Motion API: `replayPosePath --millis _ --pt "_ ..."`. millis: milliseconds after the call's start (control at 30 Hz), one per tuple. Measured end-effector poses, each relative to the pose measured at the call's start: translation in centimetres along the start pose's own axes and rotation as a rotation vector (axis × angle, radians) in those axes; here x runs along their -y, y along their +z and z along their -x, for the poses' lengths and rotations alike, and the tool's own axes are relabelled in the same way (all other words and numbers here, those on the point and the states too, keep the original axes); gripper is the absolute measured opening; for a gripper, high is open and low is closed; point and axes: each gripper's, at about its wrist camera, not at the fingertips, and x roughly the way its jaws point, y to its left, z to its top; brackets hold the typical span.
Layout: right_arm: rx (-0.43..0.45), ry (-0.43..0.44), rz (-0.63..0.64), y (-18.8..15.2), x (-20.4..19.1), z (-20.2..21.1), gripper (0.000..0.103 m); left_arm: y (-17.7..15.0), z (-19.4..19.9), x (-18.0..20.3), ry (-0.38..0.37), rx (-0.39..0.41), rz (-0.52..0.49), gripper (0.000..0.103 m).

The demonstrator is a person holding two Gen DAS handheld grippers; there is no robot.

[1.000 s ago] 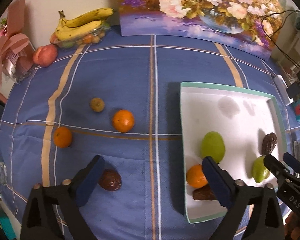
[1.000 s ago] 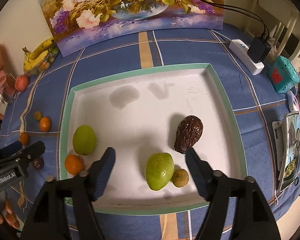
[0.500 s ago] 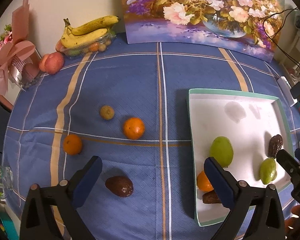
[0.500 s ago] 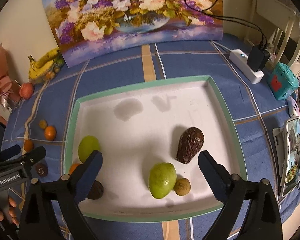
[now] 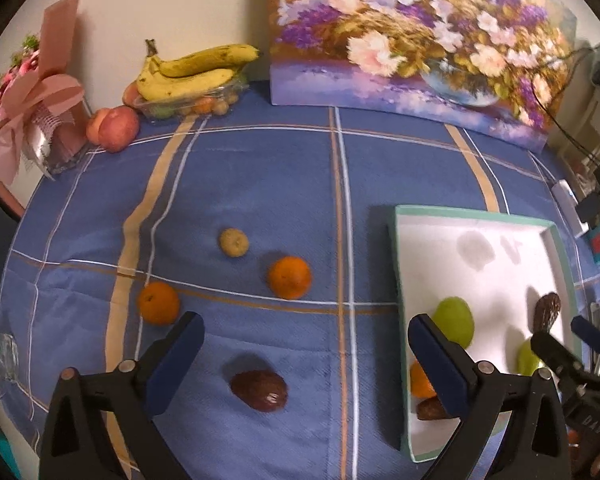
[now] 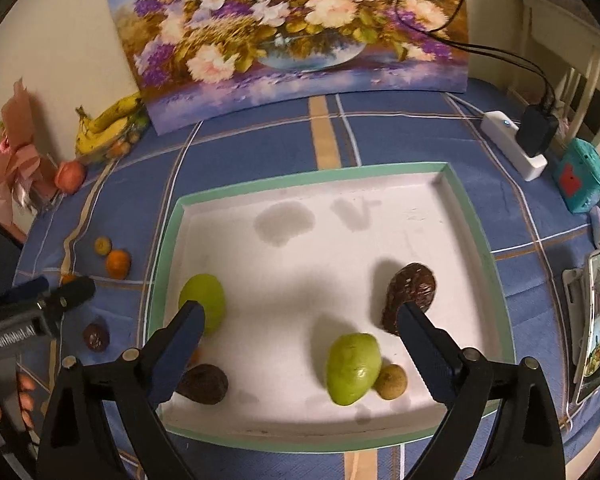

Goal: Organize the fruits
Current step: 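Withdraw both open tools from the tray toward the remaining fruits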

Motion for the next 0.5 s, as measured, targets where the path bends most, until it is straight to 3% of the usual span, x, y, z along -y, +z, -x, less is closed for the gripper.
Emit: replayPosePath --millis 133,500 --pt "-0.015 -0.002 0.038 -0.2 -1.1 -0.6 0.097 0.2 0.1 -2.4 0.004 0.012 0.054 0.103" --pt "-0.038 0.114 0.038 -0.3 -3.5 -1.4 0.097 0.2 0.2 -10.0 0.010 -0.029 0.206 0.103"
